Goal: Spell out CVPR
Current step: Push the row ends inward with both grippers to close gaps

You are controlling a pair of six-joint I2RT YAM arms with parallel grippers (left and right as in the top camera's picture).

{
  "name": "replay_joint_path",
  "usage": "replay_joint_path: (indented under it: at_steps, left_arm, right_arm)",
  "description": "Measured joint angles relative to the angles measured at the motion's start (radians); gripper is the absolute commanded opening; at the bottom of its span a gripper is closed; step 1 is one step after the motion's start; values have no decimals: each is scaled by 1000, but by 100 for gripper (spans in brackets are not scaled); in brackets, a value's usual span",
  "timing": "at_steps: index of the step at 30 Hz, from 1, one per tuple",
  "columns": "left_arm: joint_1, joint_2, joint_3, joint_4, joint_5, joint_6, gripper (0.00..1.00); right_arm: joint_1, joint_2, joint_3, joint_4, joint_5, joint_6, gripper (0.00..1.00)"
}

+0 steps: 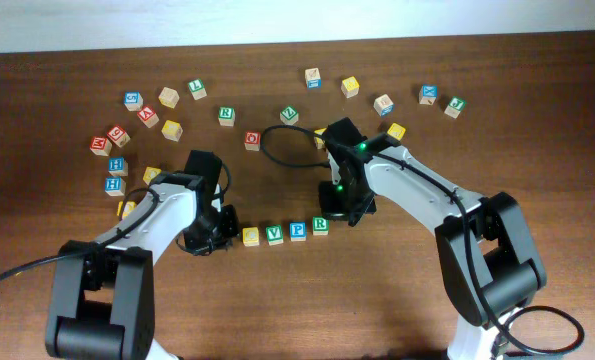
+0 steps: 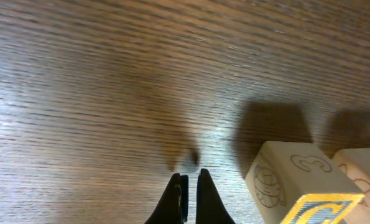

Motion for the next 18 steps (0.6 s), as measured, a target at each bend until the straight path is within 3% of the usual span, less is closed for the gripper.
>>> replay_joint_path:
  at_steps: [18]
  left_arm:
    - [-66, 0, 0, 84, 53, 0, 0]
  right_arm:
    - [68, 0, -72, 91, 6, 33, 4]
